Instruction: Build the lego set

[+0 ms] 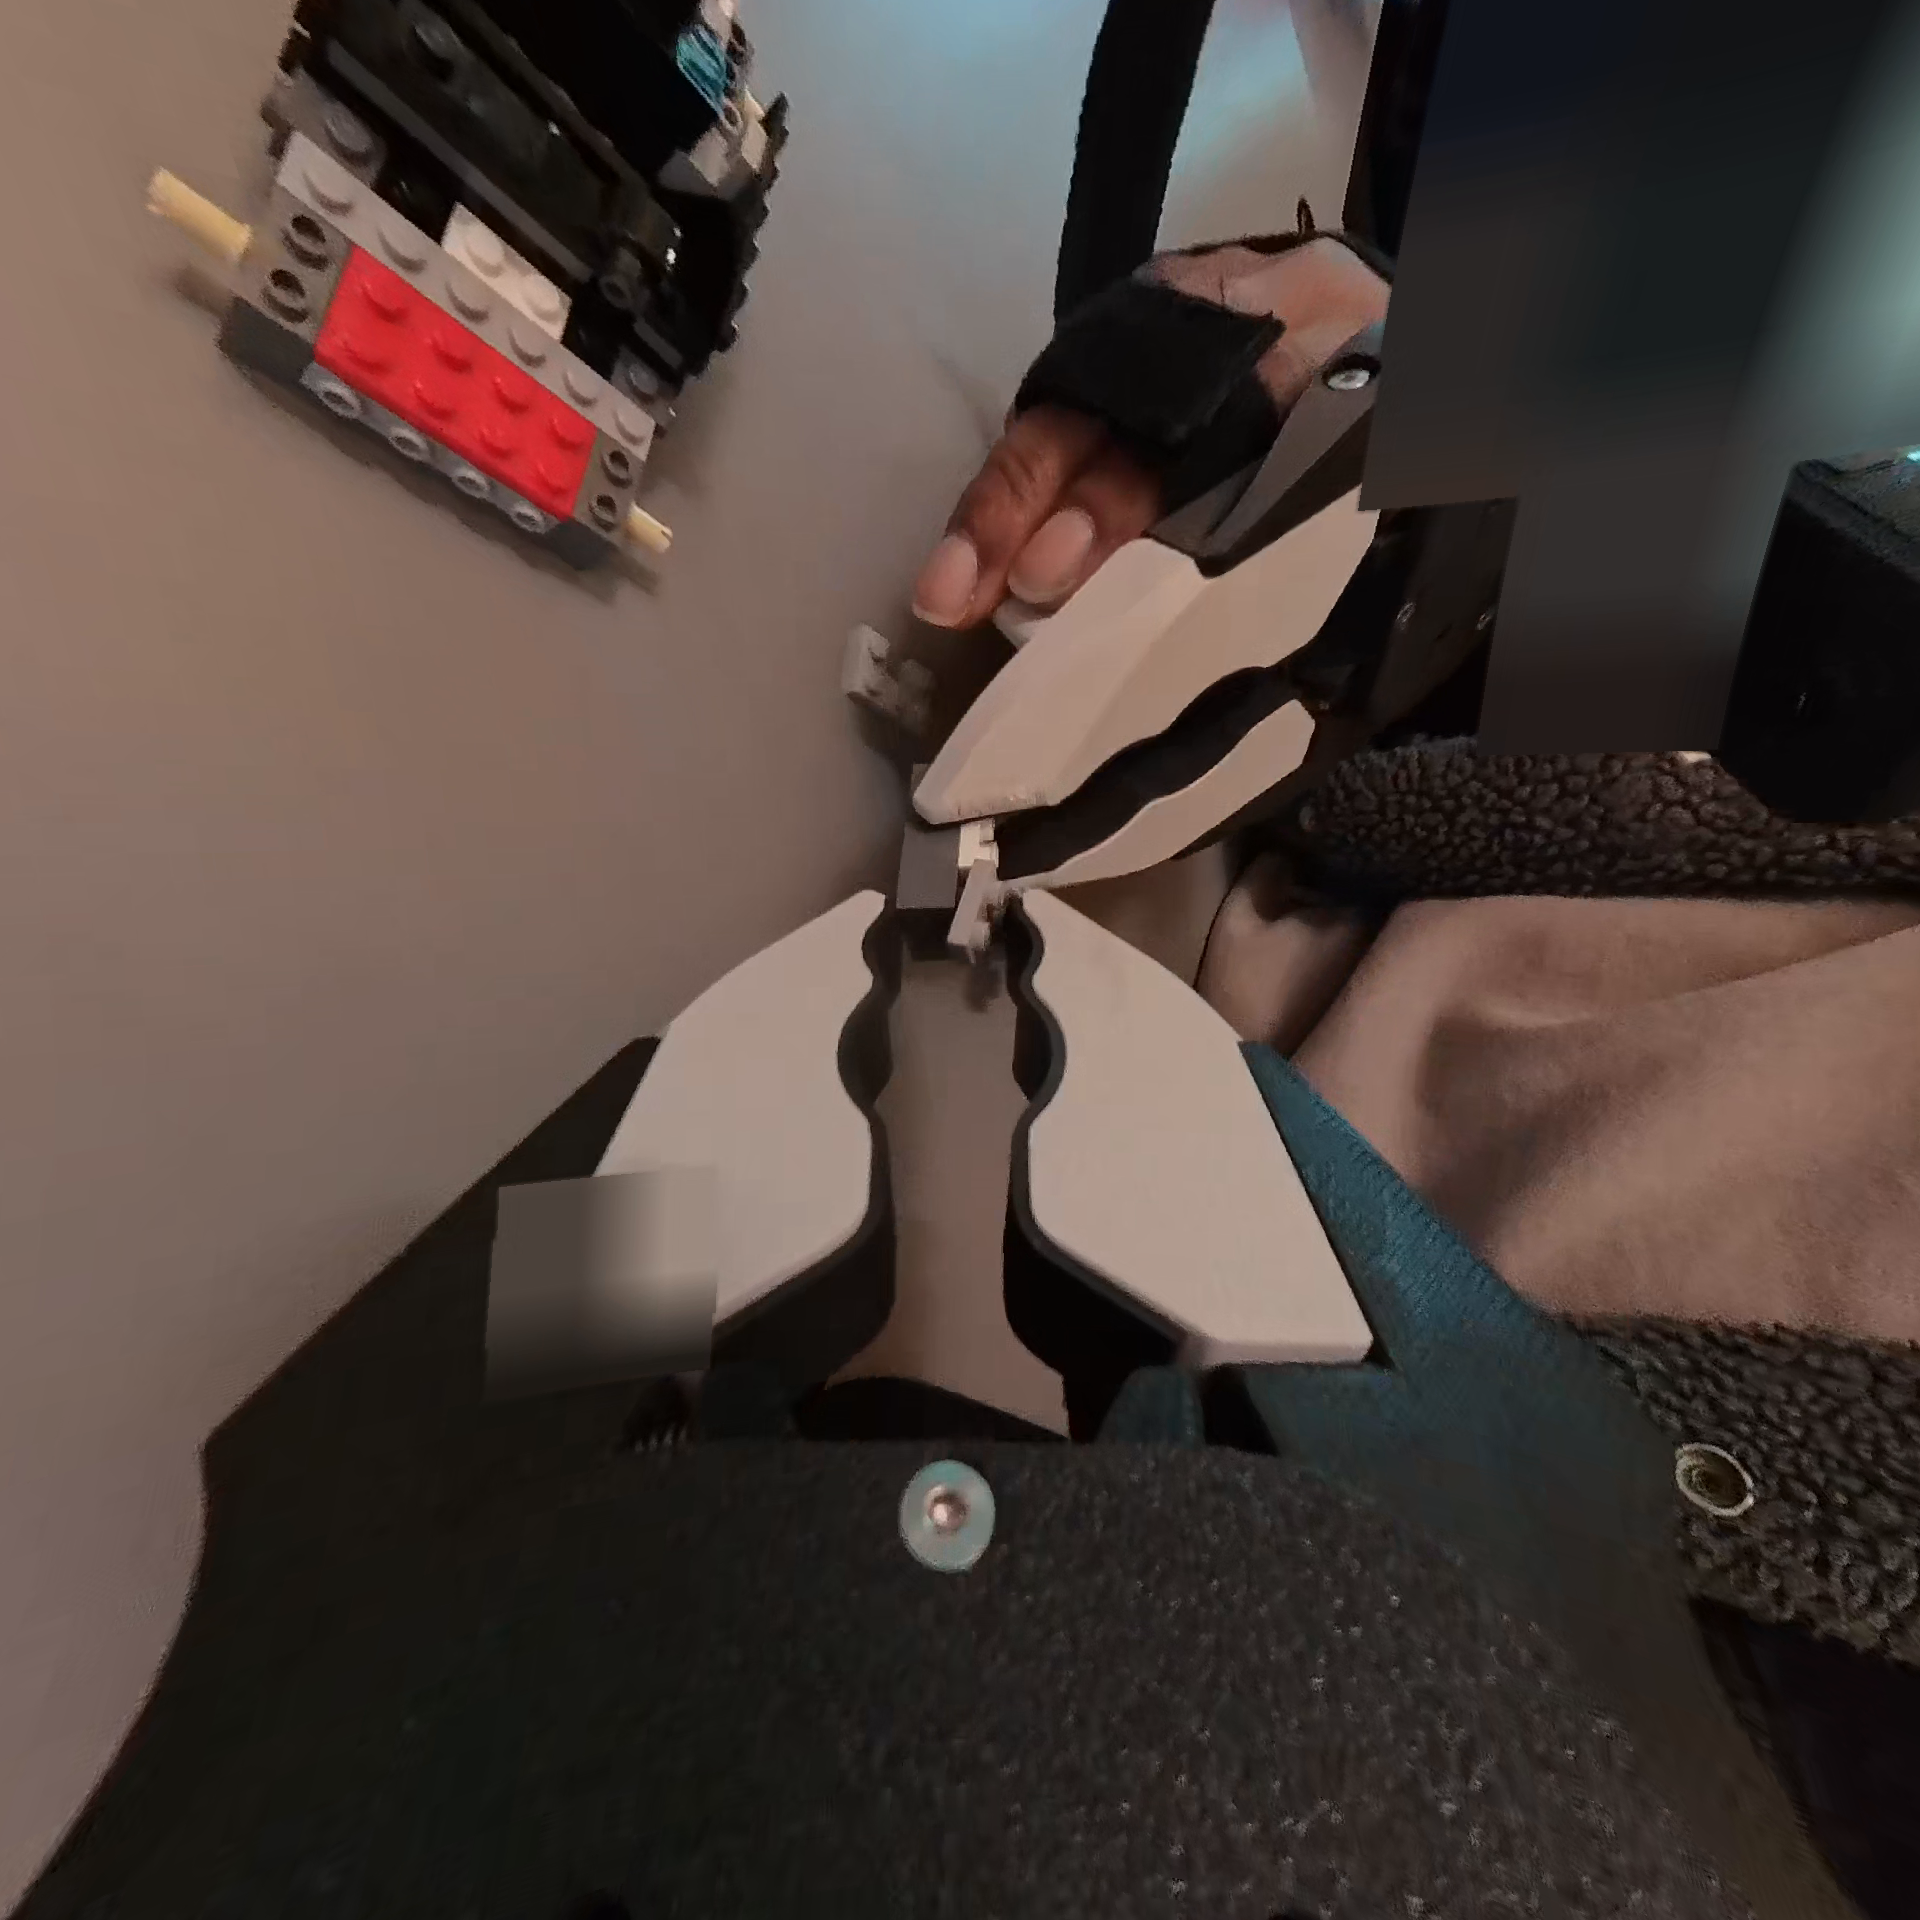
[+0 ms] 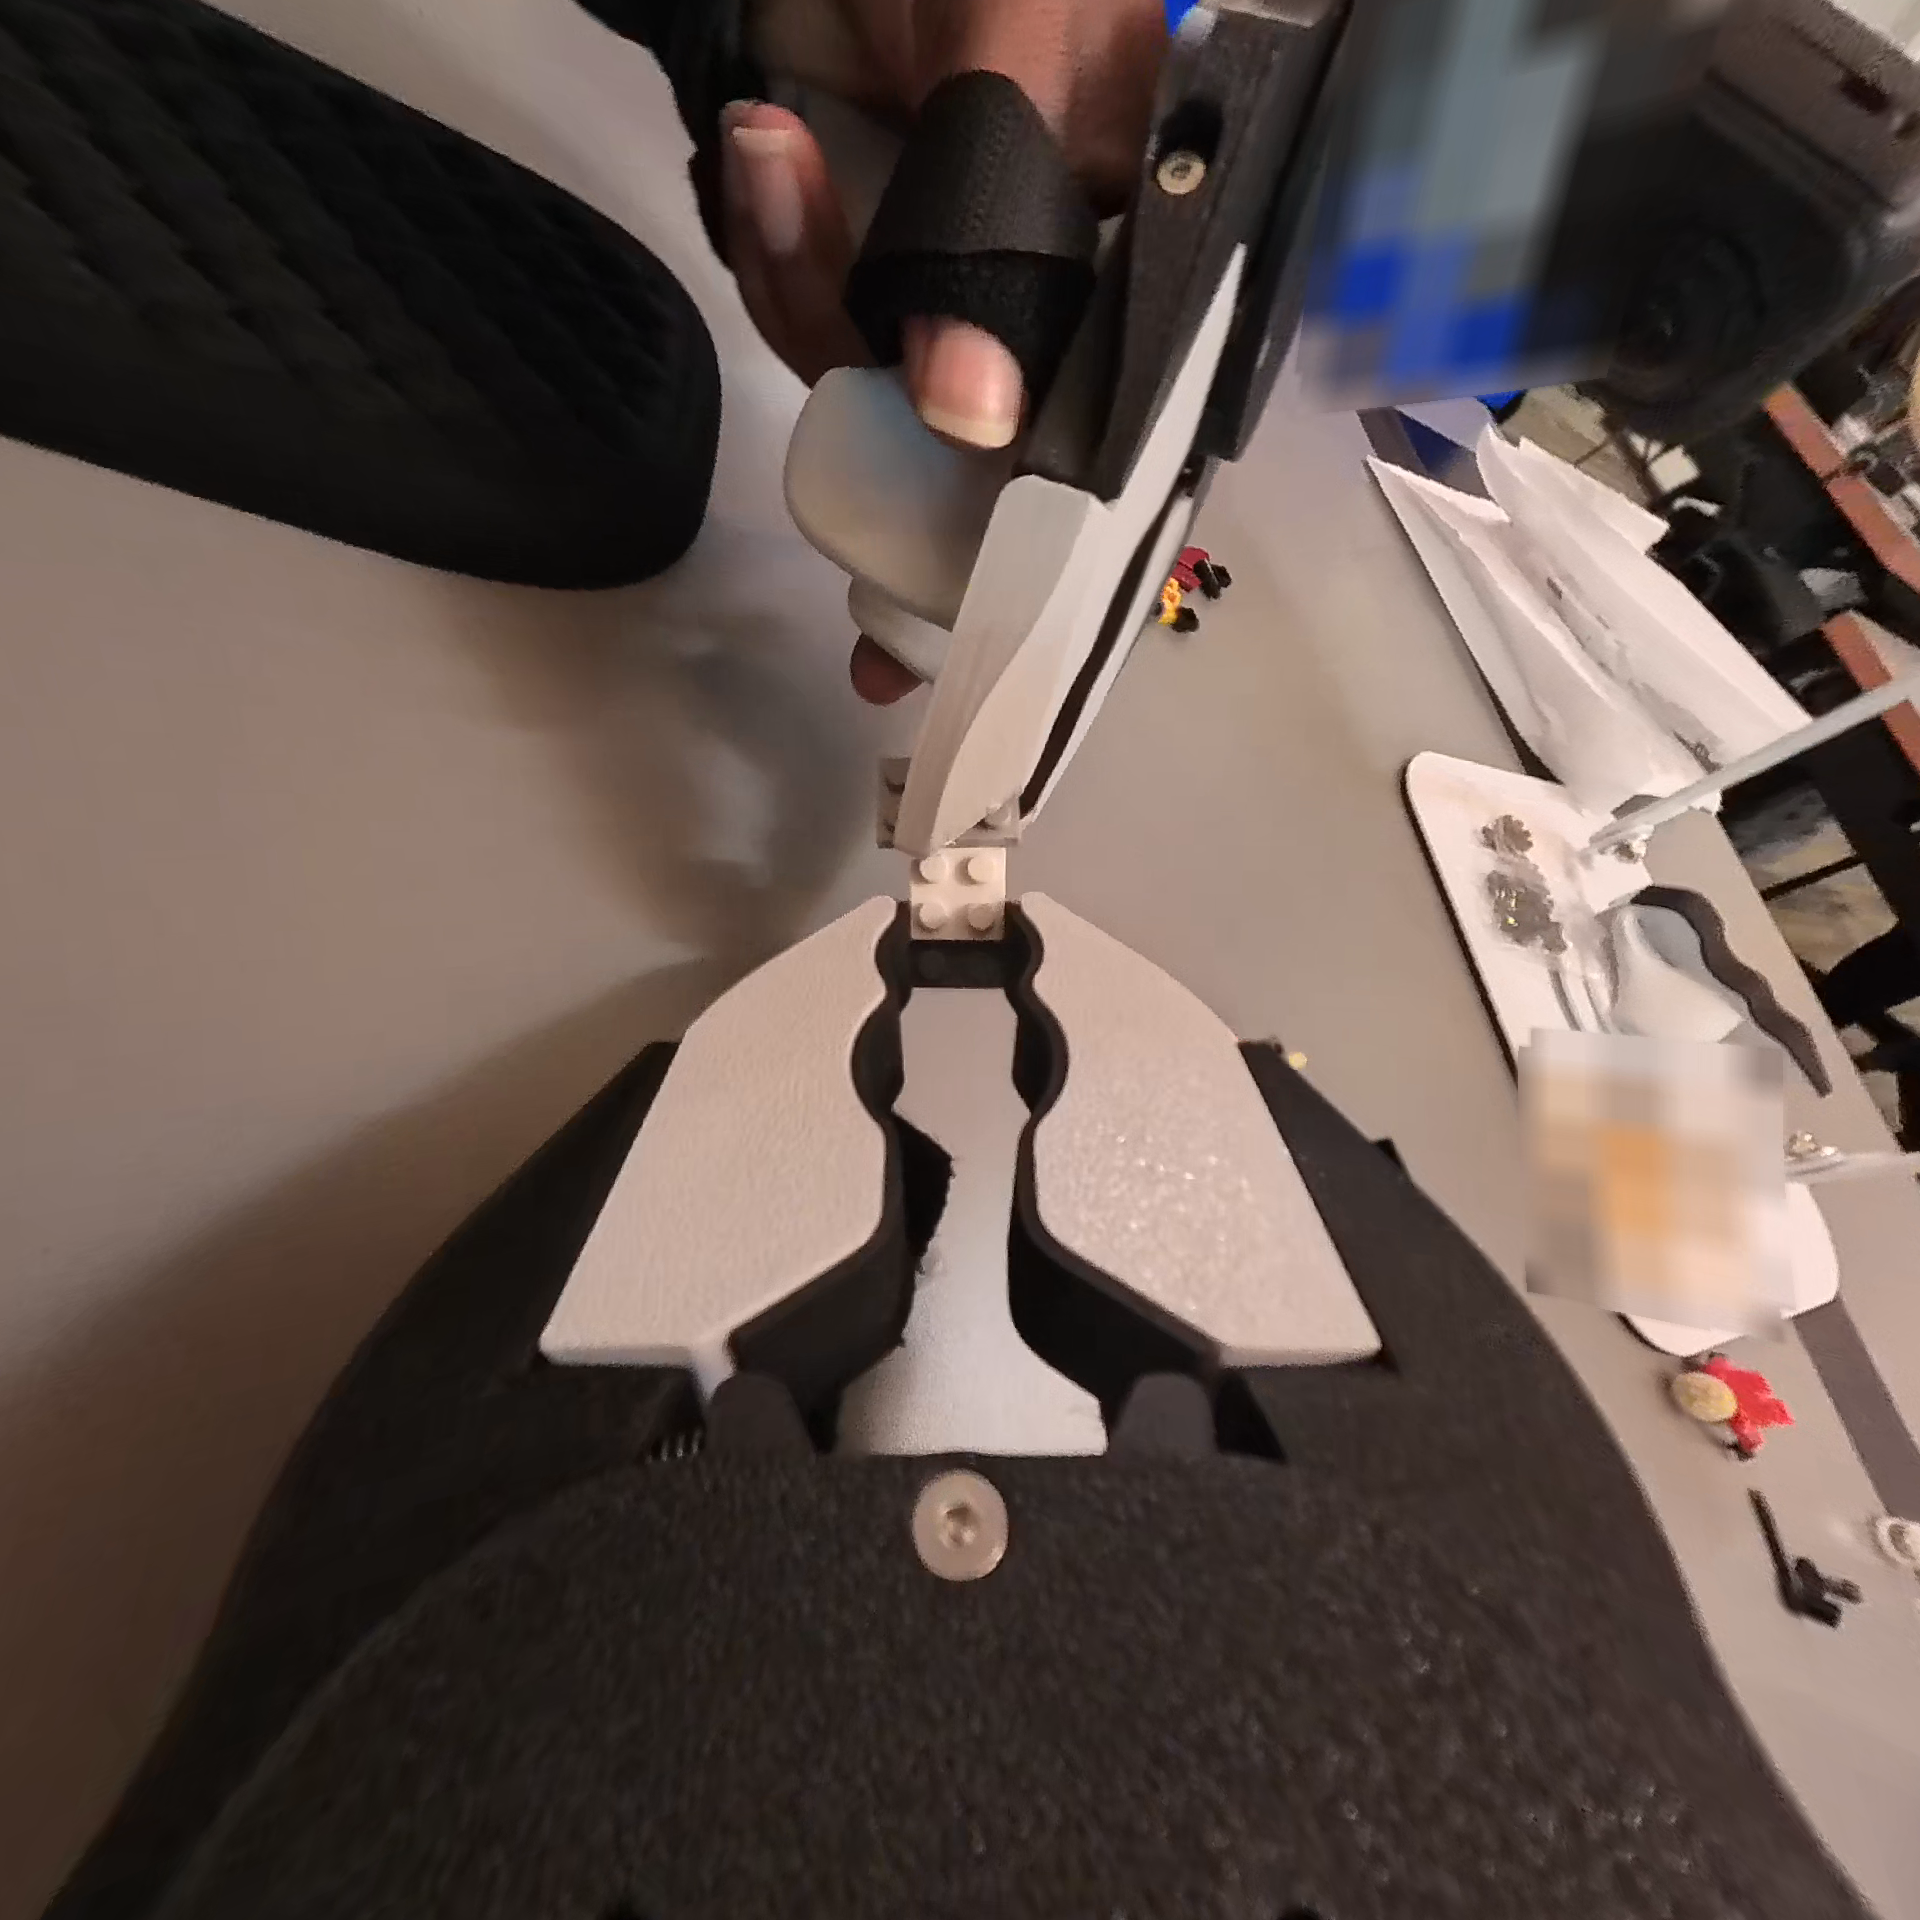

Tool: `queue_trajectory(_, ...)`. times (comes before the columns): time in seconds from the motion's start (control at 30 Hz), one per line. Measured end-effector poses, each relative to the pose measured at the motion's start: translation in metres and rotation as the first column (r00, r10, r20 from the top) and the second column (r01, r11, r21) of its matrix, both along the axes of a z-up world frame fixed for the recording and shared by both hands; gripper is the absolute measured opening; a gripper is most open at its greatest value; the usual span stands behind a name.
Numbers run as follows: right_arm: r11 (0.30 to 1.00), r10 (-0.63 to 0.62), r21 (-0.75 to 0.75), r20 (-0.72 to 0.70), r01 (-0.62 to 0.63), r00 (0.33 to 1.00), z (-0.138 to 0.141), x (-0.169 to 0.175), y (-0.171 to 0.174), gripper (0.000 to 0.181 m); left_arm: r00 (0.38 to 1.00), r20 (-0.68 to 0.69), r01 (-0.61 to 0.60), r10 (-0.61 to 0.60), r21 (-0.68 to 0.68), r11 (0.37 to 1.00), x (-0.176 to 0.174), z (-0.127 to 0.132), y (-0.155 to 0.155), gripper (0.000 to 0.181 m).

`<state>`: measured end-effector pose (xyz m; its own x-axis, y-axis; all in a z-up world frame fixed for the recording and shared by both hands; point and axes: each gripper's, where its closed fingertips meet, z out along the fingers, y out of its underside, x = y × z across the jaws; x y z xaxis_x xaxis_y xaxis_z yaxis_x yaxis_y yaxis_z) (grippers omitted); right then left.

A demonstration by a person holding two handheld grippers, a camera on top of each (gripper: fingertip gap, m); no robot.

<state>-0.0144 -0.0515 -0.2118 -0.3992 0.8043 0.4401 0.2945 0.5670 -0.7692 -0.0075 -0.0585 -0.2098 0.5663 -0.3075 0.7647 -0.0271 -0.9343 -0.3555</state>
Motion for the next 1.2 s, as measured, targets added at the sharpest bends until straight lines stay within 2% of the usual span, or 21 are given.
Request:
queue_trajectory(0.03, 1.0, 0.015, 0.014, -0.005, -0.015, 1.0, 0.0, 0.001, -0.002, 0.016, 1.0, -0.003, 0.013, -0.013, 0.0, 1.0, 0.001, 0.0, -0.002, 0.018)
queue_trajectory(0.27, 0.987, 0.111, 0.123, -0.027, -0.107, 0.993, 0.001, 0.006, -0.014, 0.016, 0.997, -0.006, 0.08, -0.08, -0.005, 0.997, 0.006, -0.001, -0.014, 0.017)
queue_trajectory(0.37, 0.984, 0.114, 0.144, -0.032, -0.108, 0.993, 0.001, 0.007, -0.016, 0.016, 0.996, -0.017, 0.083, -0.082, 0.015, 0.996, 0.007, -0.002, -0.016, 0.017)
queue_trajectory(0.53, 0.972, 0.13, 0.203, -0.064, -0.115, 0.989, 0.004, 0.007, -0.019, 0.016, 0.992, -0.059, 0.117, -0.112, 0.091, 0.989, 0.007, 0.0, -0.02, 0.017)
queue_trajectory(0.67, 0.958, 0.125, 0.276, -0.133, -0.084, 0.983, 0.014, 0.005, -0.016, 0.016, 0.985, -0.137, 0.133, -0.105, 0.216, 0.967, 0.005, 0.007, -0.017, 0.017)
queue_trajectory(0.9, 0.925, 0.127, 0.378, -0.251, -0.023, 0.96, 0.03, 0.004, -0.012, 0.017, 0.949, -0.311, 0.179, -0.04, 0.431, 0.884, 0.002, 0.021, -0.011, 0.017)
queue_trajectory(1.03, 0.929, 0.104, 0.371, -0.275, 0.005, 0.956, 0.037, 0.003, -0.007, 0.02, 0.881, -0.473, 0.266, 0.032, 0.551, 0.791, -0.004, 0.024, -0.006, 0.017)
queue_trajectory(1.13, 0.972, 0.086, 0.234, -0.279, -0.019, 0.956, 0.043, 0.005, -0.006, 0.026, 0.834, -0.544, 0.329, 0.094, 0.627, 0.706, -0.006, 0.029, -0.004, 0.017)
queue_trajectory(1.2, 0.997, 0.076, 0.018, -0.247, -0.074, 0.966, 0.045, 0.007, -0.007, 0.033, 0.821, -0.558, 0.357, 0.122, 0.669, 0.652, -0.005, 0.032, -0.005, 0.017)
